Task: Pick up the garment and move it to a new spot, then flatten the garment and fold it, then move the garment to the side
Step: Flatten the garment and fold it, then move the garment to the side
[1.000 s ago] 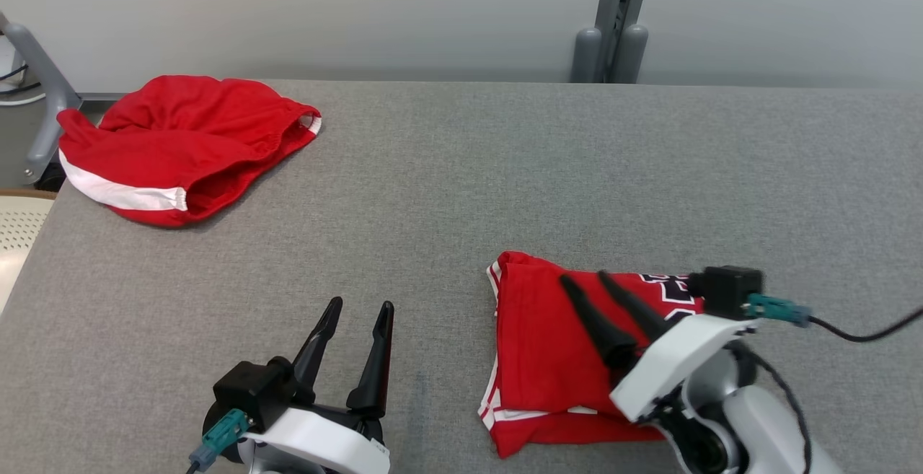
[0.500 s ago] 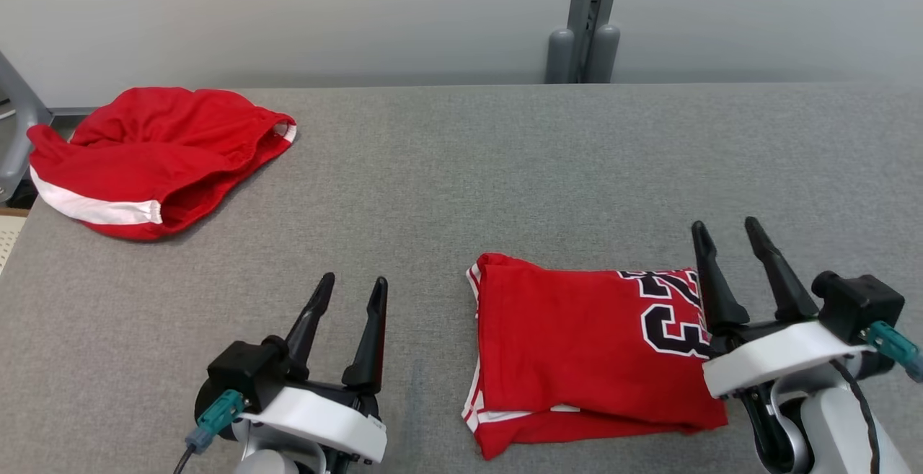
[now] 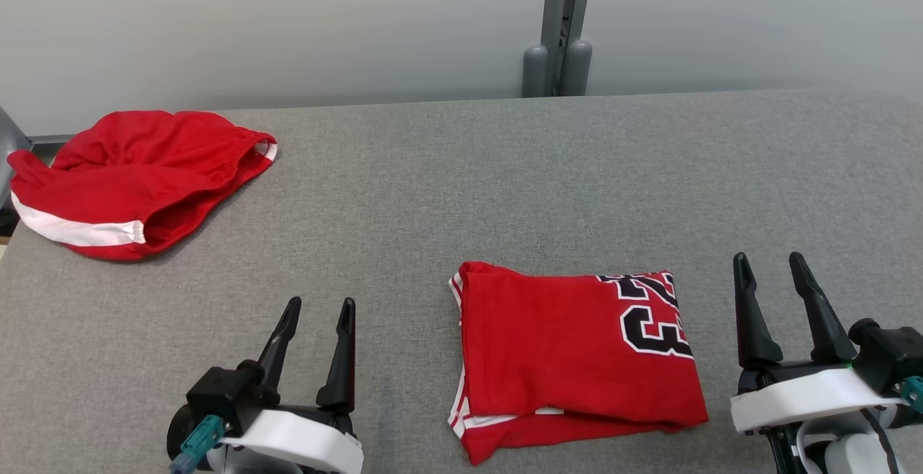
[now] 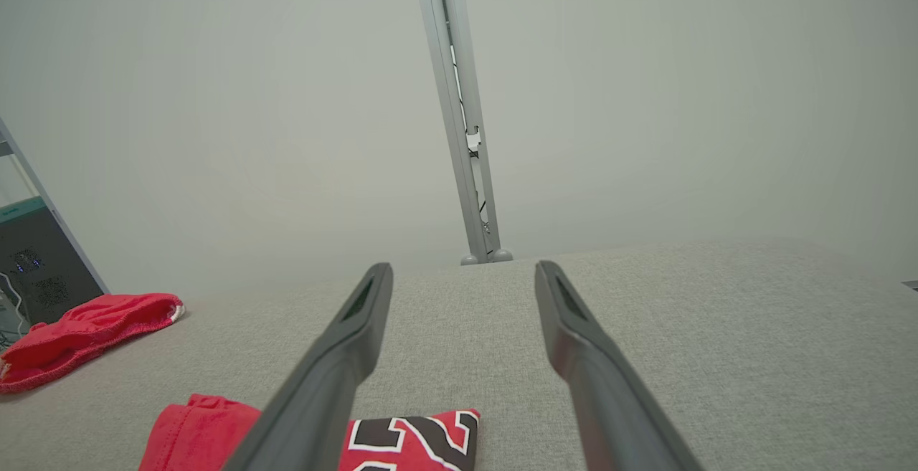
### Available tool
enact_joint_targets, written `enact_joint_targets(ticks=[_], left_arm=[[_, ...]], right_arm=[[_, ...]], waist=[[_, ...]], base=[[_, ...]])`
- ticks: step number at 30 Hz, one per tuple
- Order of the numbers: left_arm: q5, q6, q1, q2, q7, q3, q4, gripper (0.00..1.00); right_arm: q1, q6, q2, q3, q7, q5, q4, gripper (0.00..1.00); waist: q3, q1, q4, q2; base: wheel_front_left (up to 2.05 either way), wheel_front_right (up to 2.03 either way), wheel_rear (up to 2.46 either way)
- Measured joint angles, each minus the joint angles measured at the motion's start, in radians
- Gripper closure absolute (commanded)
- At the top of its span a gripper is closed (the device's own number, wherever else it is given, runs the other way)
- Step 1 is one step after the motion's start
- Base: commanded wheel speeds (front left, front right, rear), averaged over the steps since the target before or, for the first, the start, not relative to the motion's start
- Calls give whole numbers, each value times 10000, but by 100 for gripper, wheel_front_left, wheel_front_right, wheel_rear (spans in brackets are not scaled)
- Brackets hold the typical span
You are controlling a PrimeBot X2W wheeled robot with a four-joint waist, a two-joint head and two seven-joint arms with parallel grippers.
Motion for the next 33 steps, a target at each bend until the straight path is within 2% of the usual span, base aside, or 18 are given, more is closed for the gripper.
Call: enact_joint_targets(ticks=[11,33], left_arm=[[621,-144,221,-176,0,591,94,0],[1039,-407,218,-284,0,930,324,0]], right_arm=[[152,0,15,17,-25,217,61,0],[26,0,21,88,75,240,431,0]], waist=[[-39,0,62,0],[105,0,124,0]], base=[[0,0,0],[0,0,0]])
